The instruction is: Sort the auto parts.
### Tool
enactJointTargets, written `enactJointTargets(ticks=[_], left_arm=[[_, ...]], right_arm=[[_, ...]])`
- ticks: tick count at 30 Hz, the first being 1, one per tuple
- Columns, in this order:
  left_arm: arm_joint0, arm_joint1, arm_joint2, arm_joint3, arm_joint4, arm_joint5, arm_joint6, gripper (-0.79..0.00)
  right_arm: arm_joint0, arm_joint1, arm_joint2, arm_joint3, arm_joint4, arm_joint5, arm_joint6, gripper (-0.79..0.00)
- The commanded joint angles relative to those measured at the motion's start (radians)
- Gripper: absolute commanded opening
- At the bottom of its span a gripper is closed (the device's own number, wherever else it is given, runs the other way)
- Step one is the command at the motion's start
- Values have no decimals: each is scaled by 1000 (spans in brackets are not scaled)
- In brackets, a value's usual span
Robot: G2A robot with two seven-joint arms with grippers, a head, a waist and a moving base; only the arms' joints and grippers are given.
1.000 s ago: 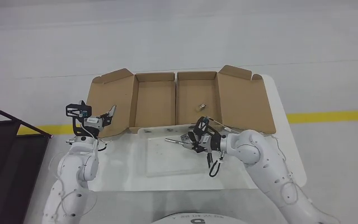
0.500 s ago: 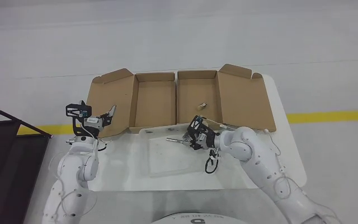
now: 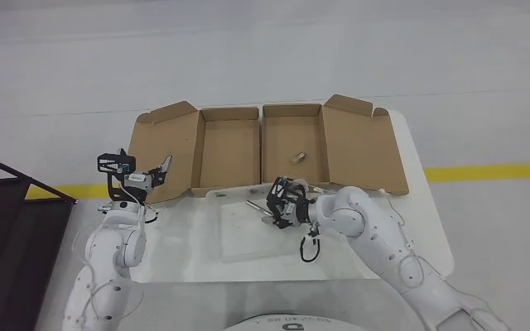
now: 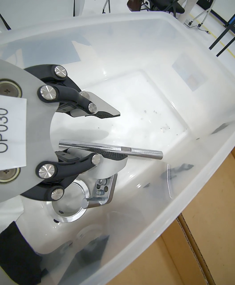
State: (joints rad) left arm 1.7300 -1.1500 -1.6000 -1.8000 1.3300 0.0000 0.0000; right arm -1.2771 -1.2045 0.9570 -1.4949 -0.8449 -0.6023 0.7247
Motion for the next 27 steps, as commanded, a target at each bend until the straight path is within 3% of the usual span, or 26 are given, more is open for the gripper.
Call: enactJointTargets(ticks=[1,8,21,24,26,27], left_arm=[[0,0,0,0,0,0,0,0],[0,0,0,0,0,0,0,0],[0,0,0,0,0,0,0,0],[0,0,0,0,0,0,0,0],[0,0,0,0,0,0,0,0],[0,0,0,0,0,0,0,0]], right_arm=[[-1,2,-1,-4,-16,17,0,-459],[5,0,-34,-6,-80,68,-9,-397],[43,-11,-96,26,-90,98,10,-449],[48,-12,-102,24,-104,109,6,-548],[50,-11,-105,22,-115,118,4,-782],[50,-11,-105,21,-118,121,1,-785]])
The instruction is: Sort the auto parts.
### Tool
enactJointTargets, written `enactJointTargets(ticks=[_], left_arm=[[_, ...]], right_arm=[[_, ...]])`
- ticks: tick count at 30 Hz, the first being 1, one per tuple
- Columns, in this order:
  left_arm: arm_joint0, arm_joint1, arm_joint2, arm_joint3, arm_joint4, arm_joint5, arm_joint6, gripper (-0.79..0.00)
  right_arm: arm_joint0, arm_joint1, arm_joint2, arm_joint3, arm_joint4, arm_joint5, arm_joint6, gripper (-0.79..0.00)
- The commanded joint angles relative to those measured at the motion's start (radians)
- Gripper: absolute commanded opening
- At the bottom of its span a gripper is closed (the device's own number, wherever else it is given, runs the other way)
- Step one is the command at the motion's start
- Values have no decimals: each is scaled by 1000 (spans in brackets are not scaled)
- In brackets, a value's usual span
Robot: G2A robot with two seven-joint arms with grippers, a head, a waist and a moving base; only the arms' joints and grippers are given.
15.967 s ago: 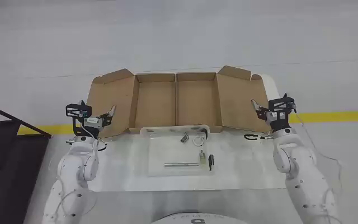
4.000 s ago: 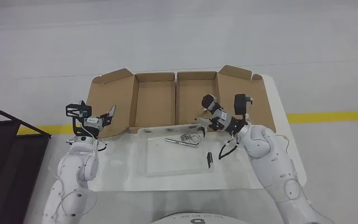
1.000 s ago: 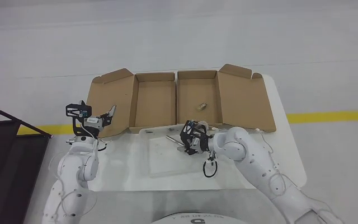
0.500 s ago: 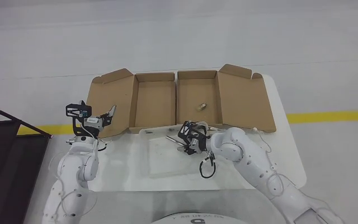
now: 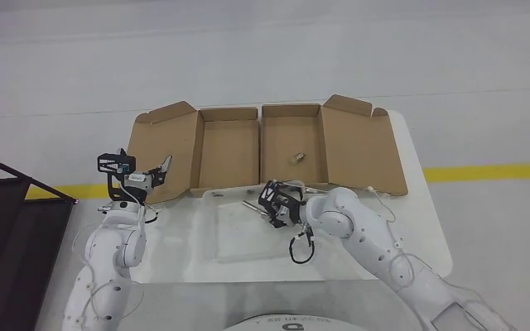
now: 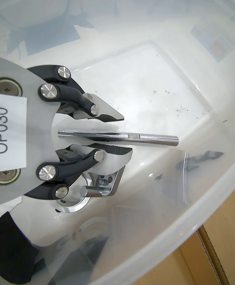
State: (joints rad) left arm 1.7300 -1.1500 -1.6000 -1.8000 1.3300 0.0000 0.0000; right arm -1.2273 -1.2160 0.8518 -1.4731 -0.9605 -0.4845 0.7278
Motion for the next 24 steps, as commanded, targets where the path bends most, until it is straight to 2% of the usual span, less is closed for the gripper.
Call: enactJointTargets(ticks=[1,10,14,15,16,17,24], left_arm=[[0,0,0,0,0,0,0,0],[0,0,0,0,0,0,0,0],[0,0,0,0,0,0,0,0],[0,0,0,0,0,0,0,0],[0,0,0,0,0,0,0,0],[0,0,0,0,0,0,0,0],[0,0,0,0,0,0,0,0]], right_arm=[[0,1,0,-3,-5,4,-6,-785],[-51,22,45,-106,-14,-32,-42,-785],[-82,34,69,-160,-68,-8,-35,-785],[-88,36,70,-175,-90,9,-32,-711],[-93,37,67,-188,-111,23,-28,-489],[-96,37,62,-199,-129,30,-25,-440],[-86,30,6,-258,-221,82,11,-403]])
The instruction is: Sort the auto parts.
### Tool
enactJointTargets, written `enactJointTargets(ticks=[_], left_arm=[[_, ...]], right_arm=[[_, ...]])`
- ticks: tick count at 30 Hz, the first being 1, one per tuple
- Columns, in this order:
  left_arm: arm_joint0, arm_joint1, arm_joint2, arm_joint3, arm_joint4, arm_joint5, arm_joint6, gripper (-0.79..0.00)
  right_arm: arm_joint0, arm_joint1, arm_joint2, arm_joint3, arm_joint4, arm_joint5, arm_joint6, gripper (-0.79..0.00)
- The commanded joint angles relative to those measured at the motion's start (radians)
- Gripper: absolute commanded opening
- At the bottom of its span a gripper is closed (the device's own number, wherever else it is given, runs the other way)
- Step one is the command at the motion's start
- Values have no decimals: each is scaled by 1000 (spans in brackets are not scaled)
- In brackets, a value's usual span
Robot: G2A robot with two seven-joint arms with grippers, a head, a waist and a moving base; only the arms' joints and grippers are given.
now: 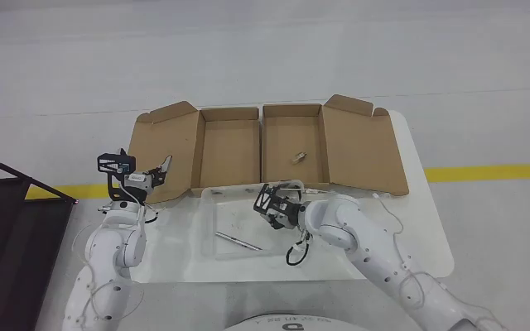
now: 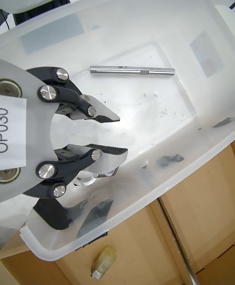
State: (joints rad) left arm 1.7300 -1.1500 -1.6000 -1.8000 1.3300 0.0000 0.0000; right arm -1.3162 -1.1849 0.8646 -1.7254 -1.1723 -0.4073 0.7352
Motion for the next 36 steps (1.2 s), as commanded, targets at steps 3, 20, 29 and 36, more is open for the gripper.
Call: enactJointTargets(ticks=[3,20,29,36], left_arm=[[0,0,0,0,0,0,0,0],[0,0,0,0,0,0,0,0],[0,0,0,0,0,0,0,0],[0,0,0,0,0,0,0,0]], right_arm=[[8,-5,-25,-18,-30,20,10,-369],[-19,1,-11,-18,-85,74,-4,-55],[-15,0,-1,14,-56,60,-15,-105],[11,-7,-19,50,-53,65,4,-468]])
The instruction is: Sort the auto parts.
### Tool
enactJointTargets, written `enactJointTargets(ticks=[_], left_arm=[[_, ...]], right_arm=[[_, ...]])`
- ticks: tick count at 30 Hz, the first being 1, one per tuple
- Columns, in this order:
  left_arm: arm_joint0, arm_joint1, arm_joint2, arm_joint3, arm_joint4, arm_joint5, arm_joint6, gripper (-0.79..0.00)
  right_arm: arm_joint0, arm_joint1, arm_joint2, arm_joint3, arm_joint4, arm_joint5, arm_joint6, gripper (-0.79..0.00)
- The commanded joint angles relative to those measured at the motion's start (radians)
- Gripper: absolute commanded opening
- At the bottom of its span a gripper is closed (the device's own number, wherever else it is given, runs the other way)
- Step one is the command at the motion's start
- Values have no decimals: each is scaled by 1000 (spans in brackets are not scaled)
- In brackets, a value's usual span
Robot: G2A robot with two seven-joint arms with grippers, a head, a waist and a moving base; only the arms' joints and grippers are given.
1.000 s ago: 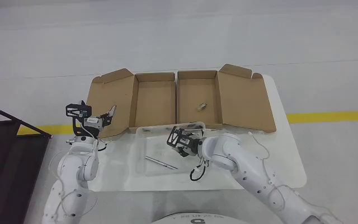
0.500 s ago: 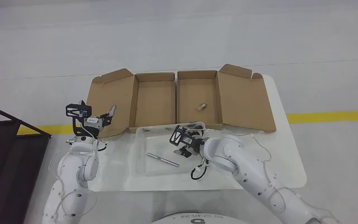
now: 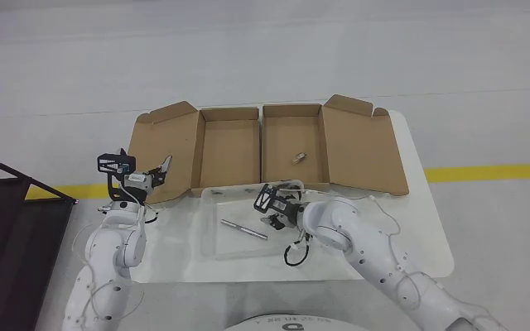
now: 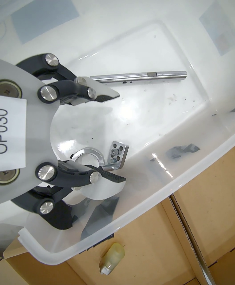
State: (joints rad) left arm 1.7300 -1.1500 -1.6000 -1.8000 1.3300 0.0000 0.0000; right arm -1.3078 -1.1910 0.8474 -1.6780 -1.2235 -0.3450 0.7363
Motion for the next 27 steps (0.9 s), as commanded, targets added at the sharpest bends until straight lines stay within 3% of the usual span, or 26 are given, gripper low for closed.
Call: enactJointTargets(ticks=[1,3,4,13,27], left_arm=[[0,0,0,0,0,0,0,0],[0,0,0,0,0,0,0,0],[0,0,0,0,0,0,0,0],[0,0,0,0,0,0,0,0],[0,0,0,0,0,0,0,0]], right_arm=[[6,-2,-4,4,-7,8,8,-514],[9,-3,-9,5,-9,13,11,-656],[9,-4,-10,3,-8,13,11,-776],[-36,14,54,-76,123,-108,-43,-785],[-128,65,295,-75,500,-361,-200,-785]])
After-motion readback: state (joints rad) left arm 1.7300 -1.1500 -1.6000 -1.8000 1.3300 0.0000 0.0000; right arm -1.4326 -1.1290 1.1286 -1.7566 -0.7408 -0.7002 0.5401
